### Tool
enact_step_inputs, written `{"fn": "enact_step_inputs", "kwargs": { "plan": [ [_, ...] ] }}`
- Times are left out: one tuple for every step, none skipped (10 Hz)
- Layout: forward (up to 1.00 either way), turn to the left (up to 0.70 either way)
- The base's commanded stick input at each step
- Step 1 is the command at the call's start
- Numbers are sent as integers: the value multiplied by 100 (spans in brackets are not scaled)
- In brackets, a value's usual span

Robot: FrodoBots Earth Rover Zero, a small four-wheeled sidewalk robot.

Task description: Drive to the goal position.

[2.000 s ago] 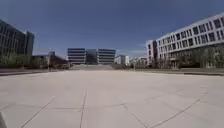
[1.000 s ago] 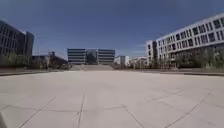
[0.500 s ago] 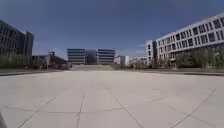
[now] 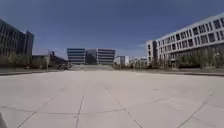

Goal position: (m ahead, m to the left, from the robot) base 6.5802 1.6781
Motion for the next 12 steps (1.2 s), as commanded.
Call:
{"fn": "enact_step_inputs", "kwargs": {
  "plan": [
    [9,-5],
    [9,-5],
    [9,-5],
    [9,-5],
    [9,-5],
    [9,-5],
    [9,-5],
    [9,-5],
    [9,-5],
    [9,-5],
    [9,-5],
    [9,-5]
  ]
}}
